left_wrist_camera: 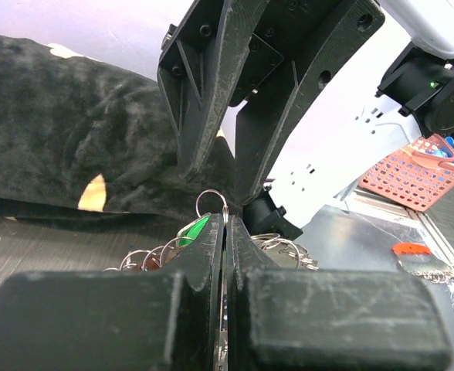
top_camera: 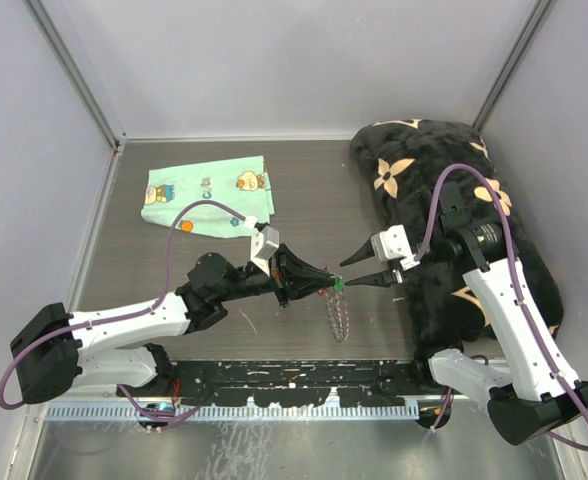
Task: Remove the keys from the keyring
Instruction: Remove the key from the keyring.
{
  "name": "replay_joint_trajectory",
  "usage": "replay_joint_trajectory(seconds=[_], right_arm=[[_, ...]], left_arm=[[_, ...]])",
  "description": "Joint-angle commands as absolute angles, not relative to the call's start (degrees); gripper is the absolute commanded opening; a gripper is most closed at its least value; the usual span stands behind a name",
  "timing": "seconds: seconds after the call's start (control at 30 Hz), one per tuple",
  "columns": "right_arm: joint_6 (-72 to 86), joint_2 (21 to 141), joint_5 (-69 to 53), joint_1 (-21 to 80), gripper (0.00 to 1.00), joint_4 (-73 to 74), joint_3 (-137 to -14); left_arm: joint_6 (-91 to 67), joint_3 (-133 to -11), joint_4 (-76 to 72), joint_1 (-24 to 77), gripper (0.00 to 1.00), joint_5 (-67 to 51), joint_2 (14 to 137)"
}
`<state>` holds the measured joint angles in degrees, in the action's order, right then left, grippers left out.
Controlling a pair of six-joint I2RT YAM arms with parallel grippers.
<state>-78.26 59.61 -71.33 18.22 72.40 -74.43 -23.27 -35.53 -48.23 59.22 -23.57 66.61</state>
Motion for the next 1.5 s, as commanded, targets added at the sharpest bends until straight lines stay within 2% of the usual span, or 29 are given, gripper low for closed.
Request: replay_joint_trajectory(seconds=[0.0,0.23,0.87,1.17,1.47], right_arm=[[-80.4,58.9,-71.6,19.8,0.41,72.3,-74.8],[-80.2,58.7,-68.9,21.3,0.33,71.8,-74.6],[-78.4,55.9,-67.2,22.2,0.19,69.6,-74.2],[-75.5,55.6,-65.8,22.2,0.07,67.2,-74.2],[-73.7,55.1,-65.3,22.2,0.05,65.4,-73.2]], left_arm=[[-24.0,-37.0,-55.3,59.0,0.0,-24.4,65.4],[-24.4,-37.3,-55.3,59.0,0.0,-24.5,65.3],[-27.3,-37.3,-57.9,59.0,0.0,-22.8,65.5],[-30.1,-37.7,-58.6,59.0,0.0,-21.8,66.1],[-31.6,-36.0,-61.5,59.1,0.0,-16.6,66.2]])
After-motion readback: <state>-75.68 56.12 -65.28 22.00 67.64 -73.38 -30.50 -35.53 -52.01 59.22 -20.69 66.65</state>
